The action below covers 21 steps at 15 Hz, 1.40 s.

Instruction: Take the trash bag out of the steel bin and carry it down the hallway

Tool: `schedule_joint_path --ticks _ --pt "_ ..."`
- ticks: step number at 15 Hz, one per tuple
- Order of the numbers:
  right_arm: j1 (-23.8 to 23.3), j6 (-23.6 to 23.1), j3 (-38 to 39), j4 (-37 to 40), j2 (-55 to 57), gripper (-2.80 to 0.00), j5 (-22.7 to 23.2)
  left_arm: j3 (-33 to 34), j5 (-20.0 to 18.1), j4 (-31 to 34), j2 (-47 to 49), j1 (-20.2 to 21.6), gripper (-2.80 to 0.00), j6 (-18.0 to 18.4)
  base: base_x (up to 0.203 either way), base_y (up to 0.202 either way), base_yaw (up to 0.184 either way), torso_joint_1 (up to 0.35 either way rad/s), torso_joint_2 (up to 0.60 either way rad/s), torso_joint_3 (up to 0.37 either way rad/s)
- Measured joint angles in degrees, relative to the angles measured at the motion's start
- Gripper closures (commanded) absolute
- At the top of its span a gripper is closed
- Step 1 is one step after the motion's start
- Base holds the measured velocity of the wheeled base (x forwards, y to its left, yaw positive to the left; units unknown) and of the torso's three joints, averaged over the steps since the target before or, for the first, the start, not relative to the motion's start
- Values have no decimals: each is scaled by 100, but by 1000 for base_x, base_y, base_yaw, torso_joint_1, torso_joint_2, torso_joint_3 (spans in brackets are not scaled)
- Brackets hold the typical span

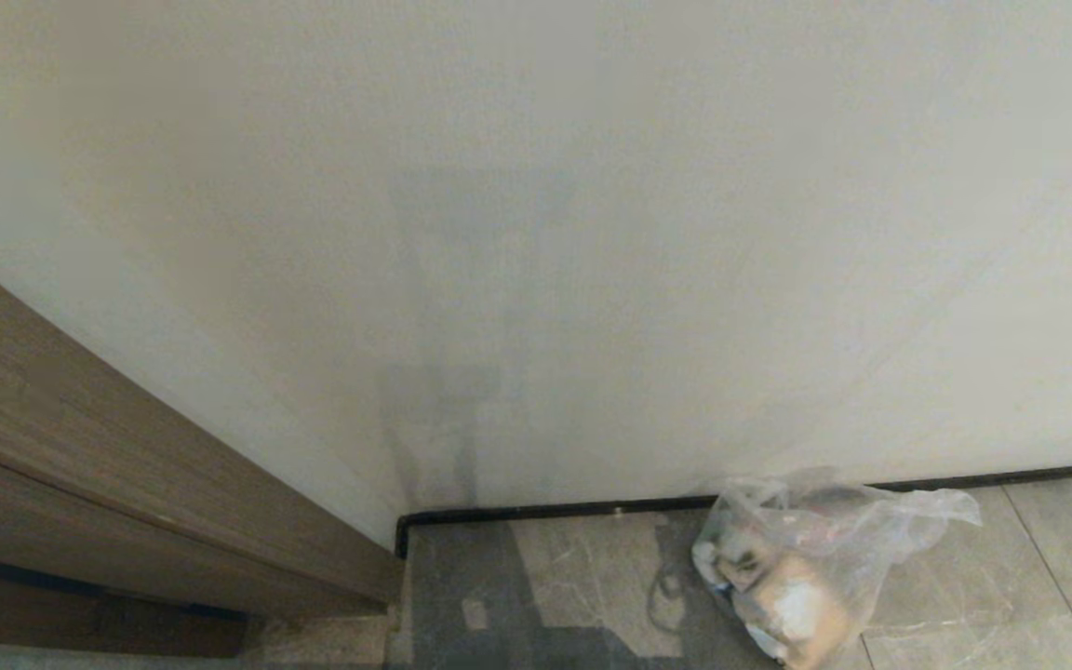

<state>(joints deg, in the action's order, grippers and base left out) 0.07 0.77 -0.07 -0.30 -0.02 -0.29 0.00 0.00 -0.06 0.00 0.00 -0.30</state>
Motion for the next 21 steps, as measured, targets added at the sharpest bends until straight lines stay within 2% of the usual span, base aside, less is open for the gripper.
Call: schedule_joint_path --ticks 21 --pt "0 2 2 -2 -14 0 5 0 0 1 0 0 0 0 0 0 0 0 0 0"
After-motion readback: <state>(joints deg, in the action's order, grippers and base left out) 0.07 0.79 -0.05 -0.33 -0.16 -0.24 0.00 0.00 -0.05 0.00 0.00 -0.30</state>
